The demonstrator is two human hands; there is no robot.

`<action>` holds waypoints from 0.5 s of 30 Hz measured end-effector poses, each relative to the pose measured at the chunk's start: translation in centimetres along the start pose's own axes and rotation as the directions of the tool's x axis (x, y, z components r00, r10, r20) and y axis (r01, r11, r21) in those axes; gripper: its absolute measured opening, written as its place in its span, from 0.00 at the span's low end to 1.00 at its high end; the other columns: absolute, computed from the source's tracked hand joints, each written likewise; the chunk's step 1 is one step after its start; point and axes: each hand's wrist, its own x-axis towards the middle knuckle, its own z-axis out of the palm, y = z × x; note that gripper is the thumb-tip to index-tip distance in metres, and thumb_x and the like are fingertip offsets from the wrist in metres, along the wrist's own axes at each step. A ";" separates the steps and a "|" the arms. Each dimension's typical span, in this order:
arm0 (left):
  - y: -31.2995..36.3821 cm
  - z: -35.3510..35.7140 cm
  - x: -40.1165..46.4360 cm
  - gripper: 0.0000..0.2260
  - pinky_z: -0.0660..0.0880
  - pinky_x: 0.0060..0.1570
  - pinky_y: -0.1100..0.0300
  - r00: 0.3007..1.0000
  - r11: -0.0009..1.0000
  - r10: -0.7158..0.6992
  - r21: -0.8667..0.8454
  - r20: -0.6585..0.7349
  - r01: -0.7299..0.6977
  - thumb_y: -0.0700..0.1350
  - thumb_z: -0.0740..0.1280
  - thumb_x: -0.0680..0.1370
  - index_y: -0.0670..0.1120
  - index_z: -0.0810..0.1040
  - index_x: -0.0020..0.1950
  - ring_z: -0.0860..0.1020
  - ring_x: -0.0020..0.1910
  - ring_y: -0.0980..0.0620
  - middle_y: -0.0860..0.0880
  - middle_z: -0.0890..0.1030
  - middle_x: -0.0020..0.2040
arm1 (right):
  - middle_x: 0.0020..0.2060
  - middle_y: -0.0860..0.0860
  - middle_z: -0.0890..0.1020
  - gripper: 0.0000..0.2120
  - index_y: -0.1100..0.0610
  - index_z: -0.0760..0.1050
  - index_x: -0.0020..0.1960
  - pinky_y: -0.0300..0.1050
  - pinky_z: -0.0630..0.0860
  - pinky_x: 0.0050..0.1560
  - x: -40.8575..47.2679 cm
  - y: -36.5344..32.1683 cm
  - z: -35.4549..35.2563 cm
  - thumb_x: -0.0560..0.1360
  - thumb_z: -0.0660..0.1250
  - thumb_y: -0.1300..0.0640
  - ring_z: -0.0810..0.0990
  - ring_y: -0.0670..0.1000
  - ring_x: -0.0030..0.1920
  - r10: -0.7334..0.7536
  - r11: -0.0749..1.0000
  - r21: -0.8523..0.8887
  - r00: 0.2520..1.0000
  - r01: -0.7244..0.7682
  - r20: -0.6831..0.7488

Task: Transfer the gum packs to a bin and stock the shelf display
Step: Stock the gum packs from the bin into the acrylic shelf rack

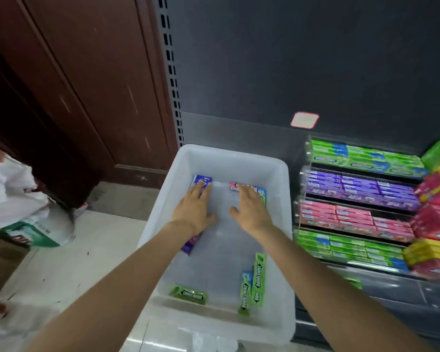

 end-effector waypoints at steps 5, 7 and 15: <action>-1.6 1.3 2.3 0.40 0.43 0.74 0.56 0.997 0.998 0.060 0.024 0.045 -0.062 0.57 0.62 0.77 0.45 0.39 0.77 0.39 0.76 0.48 0.45 0.39 0.77 | 0.75 0.56 0.54 0.34 0.60 0.50 0.76 0.46 0.51 0.74 2.5 0.8 1.4 0.77 0.62 0.52 0.52 0.55 0.75 0.113 0.984 -0.143 0.991 -0.103 0.069; -1.9 1.8 2.5 0.42 0.42 0.73 0.55 0.998 0.997 0.057 0.041 0.036 -0.058 0.59 0.62 0.76 0.45 0.38 0.76 0.38 0.76 0.48 0.45 0.38 0.77 | 0.74 0.56 0.56 0.33 0.59 0.52 0.75 0.47 0.54 0.74 2.6 1.0 2.0 0.77 0.62 0.52 0.54 0.55 0.74 0.116 0.974 -0.202 0.992 -0.105 0.044; -2.0 2.2 2.6 0.50 0.41 0.73 0.55 0.997 0.995 0.071 0.066 0.035 -0.073 0.64 0.65 0.71 0.45 0.34 0.76 0.36 0.75 0.48 0.45 0.35 0.76 | 0.60 0.55 0.69 0.13 0.57 0.69 0.61 0.49 0.64 0.61 2.2 0.5 2.7 0.76 0.59 0.62 0.66 0.57 0.63 0.037 0.920 -0.386 0.996 -0.065 -0.081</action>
